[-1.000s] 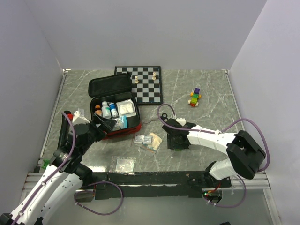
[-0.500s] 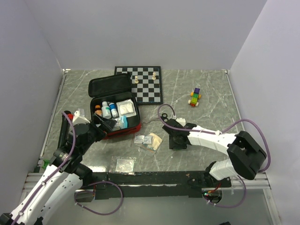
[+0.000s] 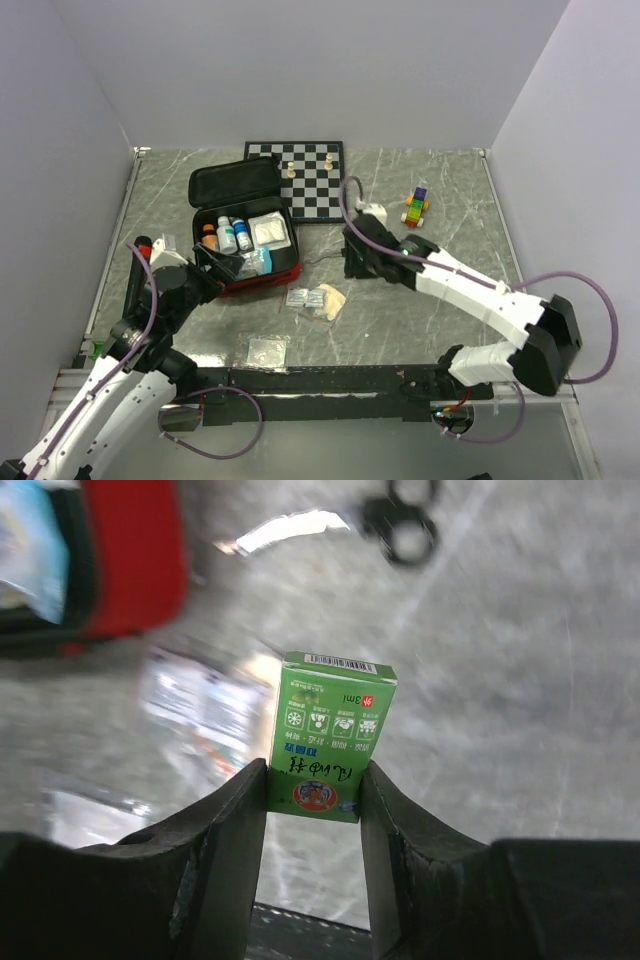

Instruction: Organize the medicine kit

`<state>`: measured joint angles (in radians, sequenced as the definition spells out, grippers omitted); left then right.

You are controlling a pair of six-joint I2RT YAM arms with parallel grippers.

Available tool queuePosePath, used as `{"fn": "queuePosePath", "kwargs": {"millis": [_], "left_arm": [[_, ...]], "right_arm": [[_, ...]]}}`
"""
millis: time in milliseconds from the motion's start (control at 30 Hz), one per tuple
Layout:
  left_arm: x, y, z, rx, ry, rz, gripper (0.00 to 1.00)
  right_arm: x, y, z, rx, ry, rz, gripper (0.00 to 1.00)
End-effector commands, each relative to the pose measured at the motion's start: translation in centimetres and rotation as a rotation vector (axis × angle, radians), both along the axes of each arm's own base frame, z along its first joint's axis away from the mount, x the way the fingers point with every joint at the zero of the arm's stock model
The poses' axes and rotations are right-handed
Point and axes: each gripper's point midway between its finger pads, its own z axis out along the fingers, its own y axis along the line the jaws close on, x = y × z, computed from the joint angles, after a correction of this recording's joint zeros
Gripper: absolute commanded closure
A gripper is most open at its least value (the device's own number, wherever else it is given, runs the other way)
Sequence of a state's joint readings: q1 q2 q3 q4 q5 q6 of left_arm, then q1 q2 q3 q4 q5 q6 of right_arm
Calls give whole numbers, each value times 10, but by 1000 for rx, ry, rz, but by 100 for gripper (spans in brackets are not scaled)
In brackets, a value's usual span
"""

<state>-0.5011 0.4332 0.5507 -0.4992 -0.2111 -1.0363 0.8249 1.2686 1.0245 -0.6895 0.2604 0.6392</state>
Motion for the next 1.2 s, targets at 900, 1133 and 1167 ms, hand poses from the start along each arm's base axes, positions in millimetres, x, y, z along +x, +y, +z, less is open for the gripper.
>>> {"fn": "queuePosePath", "kwargs": {"millis": [900, 1133, 1167], "left_arm": [[-9, 37, 22, 93, 21, 142, 4], [-11, 37, 25, 86, 10, 137, 4], [-11, 37, 24, 88, 14, 137, 4]], "right_arm": [[132, 258, 1, 106, -181, 649, 61], [141, 267, -18, 101, -164, 639, 61], [142, 268, -21, 98, -160, 635, 61]]}}
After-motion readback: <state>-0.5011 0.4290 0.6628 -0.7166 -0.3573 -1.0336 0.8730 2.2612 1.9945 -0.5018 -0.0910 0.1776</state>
